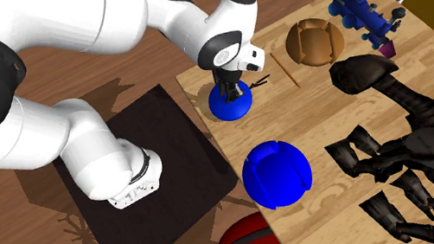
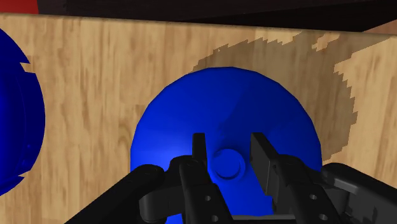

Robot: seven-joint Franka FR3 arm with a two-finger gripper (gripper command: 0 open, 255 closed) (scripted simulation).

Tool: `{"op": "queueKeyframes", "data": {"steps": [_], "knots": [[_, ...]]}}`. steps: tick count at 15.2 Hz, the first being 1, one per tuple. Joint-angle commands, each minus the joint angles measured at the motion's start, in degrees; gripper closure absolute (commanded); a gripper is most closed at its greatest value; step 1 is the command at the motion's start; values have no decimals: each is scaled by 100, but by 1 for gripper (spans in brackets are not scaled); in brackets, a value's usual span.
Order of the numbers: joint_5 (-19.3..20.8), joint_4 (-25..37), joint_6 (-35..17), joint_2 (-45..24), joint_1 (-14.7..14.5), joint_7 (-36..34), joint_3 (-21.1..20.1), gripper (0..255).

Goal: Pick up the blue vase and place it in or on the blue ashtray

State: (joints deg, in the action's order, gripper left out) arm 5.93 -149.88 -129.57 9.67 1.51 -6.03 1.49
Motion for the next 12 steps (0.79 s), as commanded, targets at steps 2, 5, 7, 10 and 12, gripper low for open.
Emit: {"op": "queueKeyframes", "data": {"steps": [2, 5, 7, 10, 12], "knots": [[0, 0, 0, 0, 0, 0, 0, 255], [0, 0, 0, 0, 0, 0, 0, 255], [0, 0, 0, 0, 0, -1, 0, 255], [-12, 49, 181, 133, -3, 16, -2, 255], [-24, 104, 363, 260, -7, 32, -3, 255]]}}
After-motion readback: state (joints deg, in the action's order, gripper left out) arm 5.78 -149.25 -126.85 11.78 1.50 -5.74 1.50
